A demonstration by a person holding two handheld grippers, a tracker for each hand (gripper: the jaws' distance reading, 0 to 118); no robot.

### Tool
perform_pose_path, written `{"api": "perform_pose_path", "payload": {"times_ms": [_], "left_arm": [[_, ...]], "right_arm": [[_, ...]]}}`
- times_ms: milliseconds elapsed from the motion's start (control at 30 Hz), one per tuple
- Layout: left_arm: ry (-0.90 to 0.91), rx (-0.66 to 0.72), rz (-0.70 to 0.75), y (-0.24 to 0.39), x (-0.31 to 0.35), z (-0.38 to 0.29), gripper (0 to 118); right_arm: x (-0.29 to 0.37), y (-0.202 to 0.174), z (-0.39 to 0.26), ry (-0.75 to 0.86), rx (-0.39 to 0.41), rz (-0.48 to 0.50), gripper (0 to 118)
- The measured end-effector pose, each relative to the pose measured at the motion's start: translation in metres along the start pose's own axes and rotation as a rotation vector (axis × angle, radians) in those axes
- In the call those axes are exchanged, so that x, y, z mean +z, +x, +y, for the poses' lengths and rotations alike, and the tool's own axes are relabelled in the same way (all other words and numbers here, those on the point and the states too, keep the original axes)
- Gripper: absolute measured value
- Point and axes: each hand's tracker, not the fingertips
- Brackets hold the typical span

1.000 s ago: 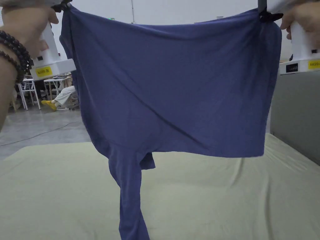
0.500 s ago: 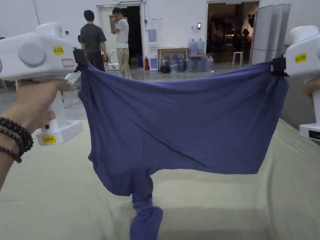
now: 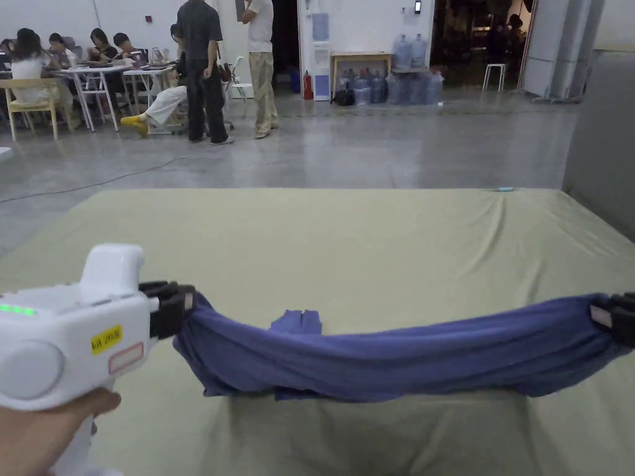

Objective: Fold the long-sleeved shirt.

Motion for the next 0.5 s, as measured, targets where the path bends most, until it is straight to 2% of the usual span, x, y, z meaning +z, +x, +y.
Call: {"api": "perform_pose_path", "payload": {"times_ms": [33, 100, 133, 233, 300, 433, 500], "left_arm": [[0.000, -0.005, 0.008, 0.007, 0.003, -0.020, 0], [-0.159, 0.002, -0.055, 0.011, 0.003, -0.068, 0], [-0.182, 0.017, -0.041, 0.014, 0.004, -0.085, 0], [-0.365, 0.010, -0.040, 0.018, 0.003, -0.130, 0], [-0.469, 0.006, -0.055, 0.018, 0.003, -0.153, 0], [-0.538, 0.008, -0.067, 0.016, 0.006, -0.165, 0], [-0.601, -0.011, -0.073, 0.017, 0.004, -0.166, 0]], "right_arm": [[0.001, -0.002, -0.019, -0.047, -0.010, 0.020, 1], [0.007, -0.010, -0.063, -0.137, -0.036, 0.042, 1], [0.007, -0.013, -0.079, -0.175, -0.035, 0.059, 1], [0.005, -0.025, -0.125, -0.323, 0.008, 0.066, 1], [0.003, -0.032, -0.151, -0.437, 0.072, 0.060, 1], [-0.003, -0.029, -0.180, -0.574, 0.110, 0.084, 1], [-0.001, -0.030, -0.185, -0.602, 0.148, 0.055, 1]]}}
